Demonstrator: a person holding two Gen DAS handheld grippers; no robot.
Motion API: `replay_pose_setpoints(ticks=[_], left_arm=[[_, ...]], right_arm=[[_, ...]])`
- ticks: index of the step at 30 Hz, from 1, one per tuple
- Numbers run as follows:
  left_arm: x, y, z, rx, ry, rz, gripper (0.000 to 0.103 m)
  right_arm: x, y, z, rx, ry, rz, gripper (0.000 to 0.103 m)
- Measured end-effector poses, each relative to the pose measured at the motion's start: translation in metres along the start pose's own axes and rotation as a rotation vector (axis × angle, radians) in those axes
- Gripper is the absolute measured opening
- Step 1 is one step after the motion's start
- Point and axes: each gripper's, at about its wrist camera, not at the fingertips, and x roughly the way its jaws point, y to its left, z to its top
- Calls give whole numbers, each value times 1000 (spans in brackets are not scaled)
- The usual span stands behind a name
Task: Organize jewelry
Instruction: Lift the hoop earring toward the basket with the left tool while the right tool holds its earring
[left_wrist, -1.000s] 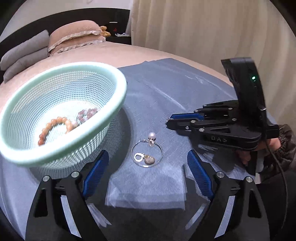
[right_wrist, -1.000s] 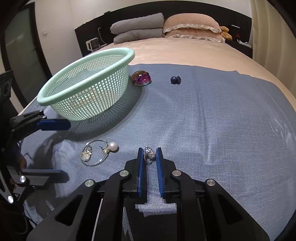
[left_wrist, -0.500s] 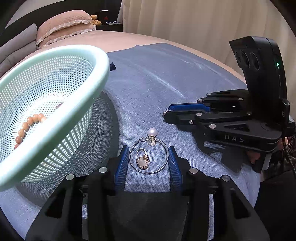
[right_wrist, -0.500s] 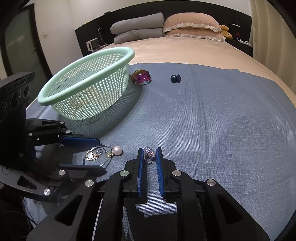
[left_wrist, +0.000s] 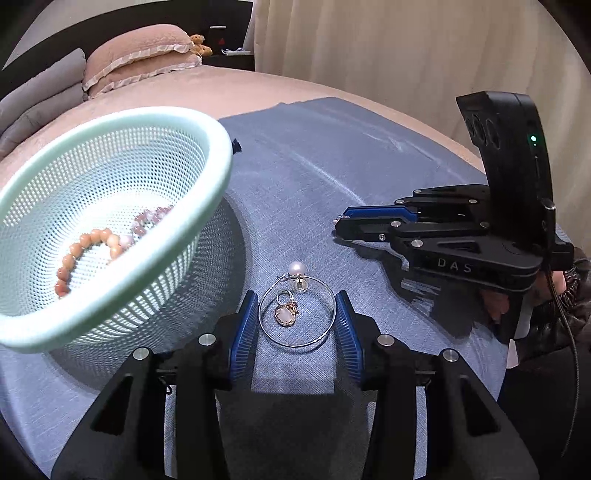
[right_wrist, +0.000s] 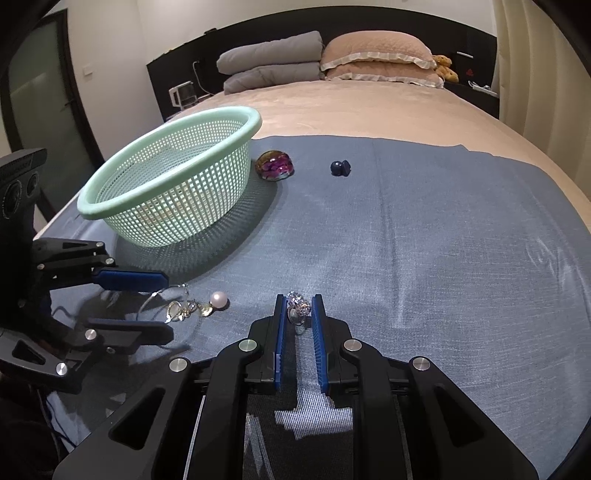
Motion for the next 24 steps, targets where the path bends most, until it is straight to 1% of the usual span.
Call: replay_pose_setpoints(ticks=[6,9,13,17,19,22,24], left_arm=[[-33,-5,5,17,-31,19,44],[-52,-4,7,19,-47,47,44],[-69,12,18,-3,-62,93,44],[-92,24,23,-29,-96,145,44],[-102,32,26,-39,-110,186,44],[-119,42,33,-58,-142,222,44],[-129,49,38,-62,-160,259,44]], right_arm=[[-24,2,9,5,-39,-27,13],[-37,8,14,-11,-57,-38,13],[-53,21,26,-51,-78,-40,13],[-68,35,43,-88,-109,-31,13],[-78,46,54,-118,-134,-31,13],[-94,60,72,-164,-177,-11,13],[-102,70,86,-203,-203,-6,13]])
